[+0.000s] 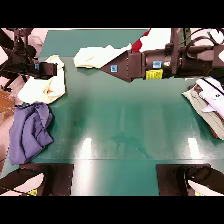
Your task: Fold the shirts.
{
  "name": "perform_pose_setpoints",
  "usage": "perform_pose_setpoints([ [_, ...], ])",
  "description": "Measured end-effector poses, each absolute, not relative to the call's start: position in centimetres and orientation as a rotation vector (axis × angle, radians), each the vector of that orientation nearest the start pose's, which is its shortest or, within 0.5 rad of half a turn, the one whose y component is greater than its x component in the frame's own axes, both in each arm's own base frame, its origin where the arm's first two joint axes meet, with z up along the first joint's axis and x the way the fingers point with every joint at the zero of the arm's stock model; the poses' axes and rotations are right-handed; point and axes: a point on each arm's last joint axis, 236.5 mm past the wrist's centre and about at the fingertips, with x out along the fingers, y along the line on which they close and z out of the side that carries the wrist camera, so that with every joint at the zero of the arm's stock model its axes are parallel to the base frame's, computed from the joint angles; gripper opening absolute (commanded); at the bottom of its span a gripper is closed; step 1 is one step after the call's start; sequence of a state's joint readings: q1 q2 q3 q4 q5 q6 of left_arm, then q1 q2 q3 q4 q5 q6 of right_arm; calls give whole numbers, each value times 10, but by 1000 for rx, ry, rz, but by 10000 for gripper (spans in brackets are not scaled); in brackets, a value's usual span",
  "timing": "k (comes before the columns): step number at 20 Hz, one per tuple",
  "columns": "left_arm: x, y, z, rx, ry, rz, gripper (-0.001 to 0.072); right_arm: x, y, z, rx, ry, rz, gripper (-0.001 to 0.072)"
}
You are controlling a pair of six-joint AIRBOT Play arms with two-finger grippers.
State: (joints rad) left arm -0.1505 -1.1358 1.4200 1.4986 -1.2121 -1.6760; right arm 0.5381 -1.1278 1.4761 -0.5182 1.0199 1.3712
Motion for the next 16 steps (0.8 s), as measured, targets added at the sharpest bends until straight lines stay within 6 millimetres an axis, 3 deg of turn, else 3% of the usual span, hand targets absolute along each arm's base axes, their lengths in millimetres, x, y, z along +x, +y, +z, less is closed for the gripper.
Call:
perform_pose_setpoints([
  [16, 405, -78, 165, -85, 916, -143, 27, 265, 362, 322, 543, 703, 1230, 27],
])
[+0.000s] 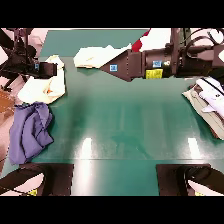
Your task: Fold the shirts.
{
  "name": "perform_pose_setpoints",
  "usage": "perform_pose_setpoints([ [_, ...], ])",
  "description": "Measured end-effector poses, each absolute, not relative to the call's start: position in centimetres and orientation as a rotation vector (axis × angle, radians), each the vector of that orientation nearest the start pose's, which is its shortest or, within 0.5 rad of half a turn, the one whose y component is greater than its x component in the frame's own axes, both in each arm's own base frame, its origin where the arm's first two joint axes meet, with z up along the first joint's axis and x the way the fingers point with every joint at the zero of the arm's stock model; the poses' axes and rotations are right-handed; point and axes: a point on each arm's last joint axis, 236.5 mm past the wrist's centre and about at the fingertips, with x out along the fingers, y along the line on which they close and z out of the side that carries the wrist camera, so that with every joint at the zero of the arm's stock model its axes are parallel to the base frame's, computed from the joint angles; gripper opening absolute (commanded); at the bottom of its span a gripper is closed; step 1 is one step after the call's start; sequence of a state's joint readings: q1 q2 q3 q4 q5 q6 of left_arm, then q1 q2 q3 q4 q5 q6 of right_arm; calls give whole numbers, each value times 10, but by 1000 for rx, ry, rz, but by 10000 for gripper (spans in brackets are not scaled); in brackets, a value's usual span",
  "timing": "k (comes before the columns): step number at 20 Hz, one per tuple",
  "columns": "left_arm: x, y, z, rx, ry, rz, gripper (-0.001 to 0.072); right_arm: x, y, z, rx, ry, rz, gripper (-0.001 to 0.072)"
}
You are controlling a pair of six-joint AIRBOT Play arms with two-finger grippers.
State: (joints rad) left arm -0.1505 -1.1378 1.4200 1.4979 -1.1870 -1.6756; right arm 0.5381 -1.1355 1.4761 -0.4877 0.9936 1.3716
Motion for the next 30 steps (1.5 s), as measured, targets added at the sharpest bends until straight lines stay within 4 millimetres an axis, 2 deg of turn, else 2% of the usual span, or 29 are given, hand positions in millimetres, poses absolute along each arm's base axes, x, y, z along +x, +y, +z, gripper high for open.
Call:
perform_pose_setpoints([
  [3, 420, -82, 181, -107, 824, -156, 27, 285, 364, 329, 611, 660, 1192, 27],
  [8, 431, -95, 198, -162, 745, -195, 27, 320, 359, 345, 704, 545, 1100, 28],
  [10, 428, -92, 191, -157, 771, -181, 28, 332, 355, 348, 719, 510, 1064, 28],
  [11, 425, -81, 177, -138, 814, -137, 51, 339, 352, 344, 697, 498, 1042, 28],
  [12, 422, -64, 162, -118, 858, -75, 325, 344, 350, 338, 662, 493, 1022, 28],
  [13, 416, -43, 144, -105, 912, -2, 530, 349, 348, 329, 618, 496, 1003, 28],
  [15, 402, -8, 108, -126, 1015, 116, 720, 353, 345, 313, 546, 520, 985, 30],
  [16, 398, 6, 95, -147, 1041, 160, 720, 354, 343, 306, 519, 535, 979, 57],
  [17, 397, 19, 83, -166, 1059, 198, 720, 355, 339, 301, 496, 548, 972, 232],
  [18, 400, 31, 75, -183, 1057, 224, 720, 356, 336, 296, 473, 557, 967, 449],
  [19, 408, 40, 67, -187, 1044, 239, 720, 358, 332, 290, 443, 566, 965, 720],
  [22, 431, 62, 35, -140, 1036, 258, 720, 359, 320, 277, 382, 601, 962, 711],
  [24, 439, 73, 2, -89, 1085, 269, 720, 359, 312, 270, 360, 627, 959, 711],
  [25, 442, 79, -15, -60, 1109, 276, 705, 359, 309, 267, 352, 640, 960, 711],
  [26, 444, 84, -28, -36, 1126, 279, 329, 358, 307, 265, 344, 651, 961, 711],
  [27, 448, 87, -39, -20, 1137, 281, 25, 356, 305, 262, 335, 665, 964, 710],
  [29, 458, 81, -47, -23, 1139, 266, 23, 353, 304, 258, 326, 683, 972, 707],
  [30, 465, 67, -44, -46, 1130, 232, 23, 353, 303, 257, 322, 688, 972, 705],
])
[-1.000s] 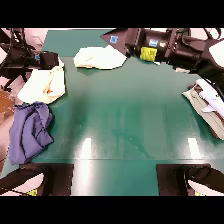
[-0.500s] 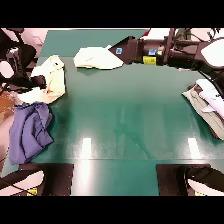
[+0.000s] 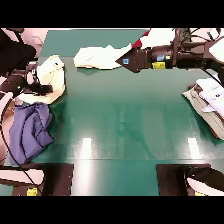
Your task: Fold the shirts.
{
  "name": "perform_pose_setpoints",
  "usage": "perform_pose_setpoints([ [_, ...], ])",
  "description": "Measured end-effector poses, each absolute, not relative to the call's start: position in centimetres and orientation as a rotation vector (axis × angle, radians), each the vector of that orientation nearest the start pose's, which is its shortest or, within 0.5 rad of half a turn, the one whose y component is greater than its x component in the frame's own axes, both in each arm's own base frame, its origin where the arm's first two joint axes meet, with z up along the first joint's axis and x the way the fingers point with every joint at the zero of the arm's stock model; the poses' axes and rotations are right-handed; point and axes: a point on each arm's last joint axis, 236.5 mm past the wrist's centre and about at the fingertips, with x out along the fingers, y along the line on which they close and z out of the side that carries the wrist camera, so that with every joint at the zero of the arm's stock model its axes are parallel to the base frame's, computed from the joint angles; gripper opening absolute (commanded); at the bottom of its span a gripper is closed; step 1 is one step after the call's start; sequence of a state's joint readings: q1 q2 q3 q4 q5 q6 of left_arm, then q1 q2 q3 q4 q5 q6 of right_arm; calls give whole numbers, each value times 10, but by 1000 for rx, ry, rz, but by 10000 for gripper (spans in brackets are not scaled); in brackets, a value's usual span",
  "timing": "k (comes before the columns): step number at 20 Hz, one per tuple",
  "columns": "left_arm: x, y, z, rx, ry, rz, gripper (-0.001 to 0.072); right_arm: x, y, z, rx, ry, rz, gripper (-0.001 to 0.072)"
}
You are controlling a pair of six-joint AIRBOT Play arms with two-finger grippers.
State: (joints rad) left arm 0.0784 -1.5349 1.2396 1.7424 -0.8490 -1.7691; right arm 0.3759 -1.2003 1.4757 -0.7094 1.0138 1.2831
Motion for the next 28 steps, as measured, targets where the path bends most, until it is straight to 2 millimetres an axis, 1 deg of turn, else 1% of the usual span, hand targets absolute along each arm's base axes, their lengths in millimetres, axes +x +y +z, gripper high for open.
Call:
perform_pose_setpoints([
  [1, 474, 46, -35, -65, 1116, 174, 23, 353, 302, 256, 320, 692, 971, 703],
  [3, 486, -17, -6, -112, 1090, 7, 23, 352, 300, 254, 309, 700, 969, 615],
  [4, 490, -56, 14, -140, 1070, -95, 23, 354, 297, 252, 305, 703, 961, 615],
  [5, 488, -106, 36, -172, 1055, -220, 23, 357, 292, 251, 306, 704, 949, 615],
  [6, 481, -160, 60, -201, 1037, -353, 23, 362, 283, 251, 307, 703, 929, 616],
  [7, 469, -210, 83, -223, 1013, -477, 23, 368, 271, 253, 314, 694, 904, 616],
  [8, 451, -265, 106, -243, 983, -609, 22, 374, 255, 257, 320, 683, 870, 615],
  [9, 432, -313, 127, -259, 952, -722, 22, 380, 238, 261, 329, 669, 835, 615],
  [10, 412, -358, 147, -287, 913, -827, 23, 384, 216, 266, 337, 655, 793, 616],
  [11, 387, -402, 167, -317, 877, -936, 23, 388, 194, 271, 345, 640, 748, 616],
  [12, 365, -436, 183, -340, 848, -1029, 23, 389, 170, 276, 349, 631, 702, 616],
  [13, 347, -463, 200, -355, 815, -1108, 24, 388, 148, 280, 354, 622, 660, 616],
  [14, 333, -480, 211, -362, 792, -1160, 24, 385, 127, 284, 357, 616, 617, 616],
  [15, 326, -488, 215, -351, 787, -1181, 25, 382, 108, 287, 361, 609, 576, 616],
  [16, 323, -488, 210, -316, 806, -1177, 25, 377, 91, 287, 367, 605, 535, 615],
  [17, 326, -481, 196, -260, 841, -1146, 25, 373, 78, 286, 376, 603, 503, 616],
  [18, 330, -466, 173, -176, 900, -1087, 25, 368, 68, 279, 392, 611, 472, 616],
  [19, 336, -445, 144, -82, 973, -1013, 26, 364, 60, 268, 410, 627, 445, 615],
  [20, 345, -418, 115, 11, 1042, -919, 26, 359, 55, 252, 436, 654, 422, 616],
  [22, 364, -350, 56, 177, 1181, -703, 27, 350, 50, 209, 500, 732, 389, 616],
  [23, 369, -318, 31, 231, 1247, -609, 27, 343, 49, 182, 539, 783, 373, 616],
  [24, 374, -283, 8, 277, 1304, -511, 105, 336, 50, 157, 576, 836, 362, 617],
  [25, 378, -251, -10, 307, 1354, -430, 549, 328, 52, 130, 611, 890, 353, 617],
  [26, 377, -220, -26, 325, 1413, -351, 704, 320, 53, 103, 644, 948, 343, 626],
  [27, 377, -195, -35, 323, 1453, -286, 695, 311, 56, 77, 677, 1006, 336, 639],
  [28, 378, -173, -41, 314, 1481, -230, 694, 304, 58, 55, 704, 1057, 326, 711],
])
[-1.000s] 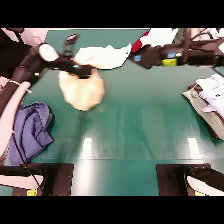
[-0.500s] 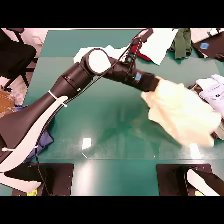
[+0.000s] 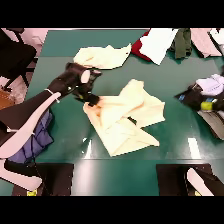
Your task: Fold the shirts.
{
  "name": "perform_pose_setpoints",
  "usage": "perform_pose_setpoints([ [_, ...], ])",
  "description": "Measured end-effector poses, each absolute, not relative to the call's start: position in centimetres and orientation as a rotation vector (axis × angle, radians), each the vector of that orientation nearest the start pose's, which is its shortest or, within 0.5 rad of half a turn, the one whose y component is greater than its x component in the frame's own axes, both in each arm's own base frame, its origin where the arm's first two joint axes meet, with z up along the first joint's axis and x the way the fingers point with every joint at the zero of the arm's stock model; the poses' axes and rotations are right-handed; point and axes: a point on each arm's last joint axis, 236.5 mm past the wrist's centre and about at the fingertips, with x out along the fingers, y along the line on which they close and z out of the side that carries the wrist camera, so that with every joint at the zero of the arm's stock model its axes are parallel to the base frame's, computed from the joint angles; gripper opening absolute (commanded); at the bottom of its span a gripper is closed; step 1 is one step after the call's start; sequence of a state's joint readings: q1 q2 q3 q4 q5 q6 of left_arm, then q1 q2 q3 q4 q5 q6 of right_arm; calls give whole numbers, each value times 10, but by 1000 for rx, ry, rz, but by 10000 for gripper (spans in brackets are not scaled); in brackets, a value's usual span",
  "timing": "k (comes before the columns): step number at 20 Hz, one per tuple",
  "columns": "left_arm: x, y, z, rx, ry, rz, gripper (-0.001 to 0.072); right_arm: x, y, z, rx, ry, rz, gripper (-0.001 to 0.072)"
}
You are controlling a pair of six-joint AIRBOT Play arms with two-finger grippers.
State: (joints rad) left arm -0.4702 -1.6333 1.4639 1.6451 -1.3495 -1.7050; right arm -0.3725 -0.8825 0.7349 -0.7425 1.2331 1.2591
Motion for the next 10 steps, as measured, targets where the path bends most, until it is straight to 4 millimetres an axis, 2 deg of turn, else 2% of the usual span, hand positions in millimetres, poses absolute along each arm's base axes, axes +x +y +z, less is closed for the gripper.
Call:
perform_pose_setpoints([
  [3, 379, -132, -38, 246, 1523, -145, 694, 293, 61, -2, 753, 1178, 295, 712],
  [6, 383, -106, -16, 146, 1498, -108, 694, 307, 62, -31, 753, 1233, 282, 712],
  [8, 379, -111, 0, 55, 1487, -167, 694, 329, 67, -40, 759, 1249, 298, 712],
  [10, 379, -118, 13, -8, 1460, -221, 694, 356, 82, -40, 791, 1253, 352, 712],
])
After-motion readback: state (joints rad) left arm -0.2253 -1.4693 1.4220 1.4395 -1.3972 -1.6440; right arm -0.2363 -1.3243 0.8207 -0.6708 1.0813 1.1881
